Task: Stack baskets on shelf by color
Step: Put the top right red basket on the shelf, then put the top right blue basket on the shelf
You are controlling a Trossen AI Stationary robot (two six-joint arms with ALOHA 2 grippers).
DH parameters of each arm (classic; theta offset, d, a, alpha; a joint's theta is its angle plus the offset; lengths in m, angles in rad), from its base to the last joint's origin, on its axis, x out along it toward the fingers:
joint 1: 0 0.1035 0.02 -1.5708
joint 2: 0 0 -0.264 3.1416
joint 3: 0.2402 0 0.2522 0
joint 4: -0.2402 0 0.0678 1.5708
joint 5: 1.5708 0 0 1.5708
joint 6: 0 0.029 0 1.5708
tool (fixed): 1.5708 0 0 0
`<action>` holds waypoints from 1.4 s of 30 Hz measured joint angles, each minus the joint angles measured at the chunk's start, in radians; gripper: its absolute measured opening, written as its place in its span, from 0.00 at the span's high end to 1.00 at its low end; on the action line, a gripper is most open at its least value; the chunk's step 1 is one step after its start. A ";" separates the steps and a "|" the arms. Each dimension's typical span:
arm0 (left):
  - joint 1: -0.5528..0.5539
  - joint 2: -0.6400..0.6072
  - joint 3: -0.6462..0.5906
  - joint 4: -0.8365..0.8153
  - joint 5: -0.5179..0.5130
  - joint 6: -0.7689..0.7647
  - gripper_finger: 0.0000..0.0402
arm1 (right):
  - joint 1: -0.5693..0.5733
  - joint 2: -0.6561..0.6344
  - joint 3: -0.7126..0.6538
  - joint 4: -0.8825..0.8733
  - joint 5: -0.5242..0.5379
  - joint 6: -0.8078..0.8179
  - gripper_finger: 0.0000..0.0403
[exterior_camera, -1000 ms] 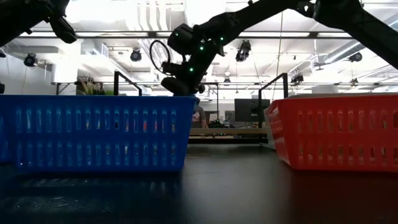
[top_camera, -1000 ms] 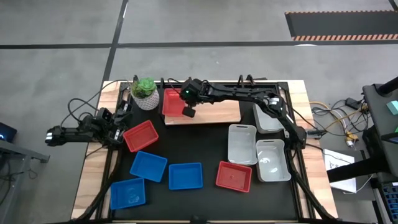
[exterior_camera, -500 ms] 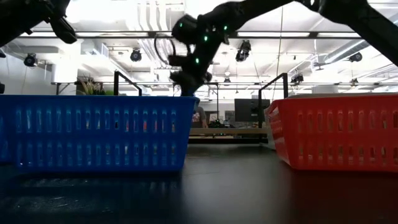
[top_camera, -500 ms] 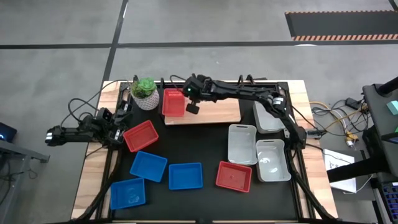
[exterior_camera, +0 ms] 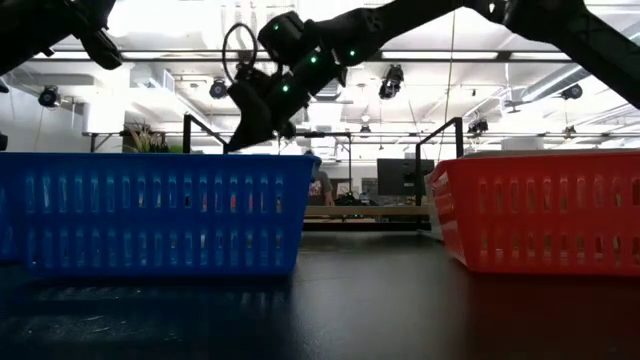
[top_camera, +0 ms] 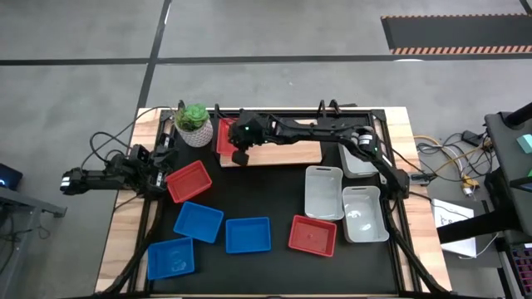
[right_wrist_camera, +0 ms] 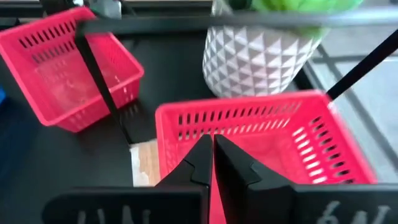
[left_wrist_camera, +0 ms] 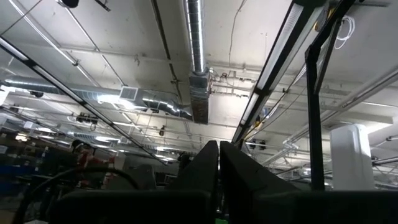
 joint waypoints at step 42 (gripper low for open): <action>0.000 0.002 0.000 -0.003 0.001 -0.003 1.00 | 0.012 0.007 0.183 -0.438 0.015 -0.054 0.98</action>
